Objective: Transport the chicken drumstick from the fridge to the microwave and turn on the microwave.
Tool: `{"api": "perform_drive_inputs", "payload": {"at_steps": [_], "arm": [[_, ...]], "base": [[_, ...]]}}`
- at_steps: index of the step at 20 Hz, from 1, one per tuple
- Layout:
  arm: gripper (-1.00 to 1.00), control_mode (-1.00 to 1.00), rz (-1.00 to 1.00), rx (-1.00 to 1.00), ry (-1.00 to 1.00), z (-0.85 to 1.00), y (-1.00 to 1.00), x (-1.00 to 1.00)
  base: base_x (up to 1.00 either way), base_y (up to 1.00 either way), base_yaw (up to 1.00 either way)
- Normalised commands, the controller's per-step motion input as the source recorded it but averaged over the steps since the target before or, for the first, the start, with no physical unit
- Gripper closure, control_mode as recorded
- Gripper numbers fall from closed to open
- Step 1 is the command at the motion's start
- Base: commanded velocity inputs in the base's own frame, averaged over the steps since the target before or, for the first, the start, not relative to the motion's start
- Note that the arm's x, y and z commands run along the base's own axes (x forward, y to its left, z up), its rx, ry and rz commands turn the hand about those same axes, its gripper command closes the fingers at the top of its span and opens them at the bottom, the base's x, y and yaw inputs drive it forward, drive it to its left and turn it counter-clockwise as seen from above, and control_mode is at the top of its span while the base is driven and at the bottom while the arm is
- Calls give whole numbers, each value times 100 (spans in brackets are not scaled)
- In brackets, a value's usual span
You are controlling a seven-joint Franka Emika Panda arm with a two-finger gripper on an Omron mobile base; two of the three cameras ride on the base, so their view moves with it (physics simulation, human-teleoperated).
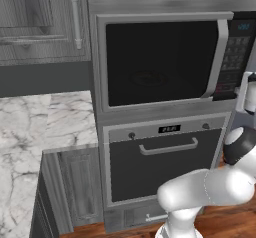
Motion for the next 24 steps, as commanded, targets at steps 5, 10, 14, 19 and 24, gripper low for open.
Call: {"api": "perform_drive_inputs", "payload": {"at_steps": [5, 10, 14, 19, 24], "arm": [[100, -100, 0, 0, 0, -5, -1, 26], [100, -100, 0, 0, 0, -10, -9, 33], [100, -100, 0, 0, 0, -23, -25, 34], [100, -100, 0, 0, 0, -22, -28, 35], [100, -100, 0, 0, -2, -33, -4, 30]], "base": [[0, 0, 0], [0, 0, 0], [0, 0, 0], [0, 0, 0], [0, 0, 0]]}}
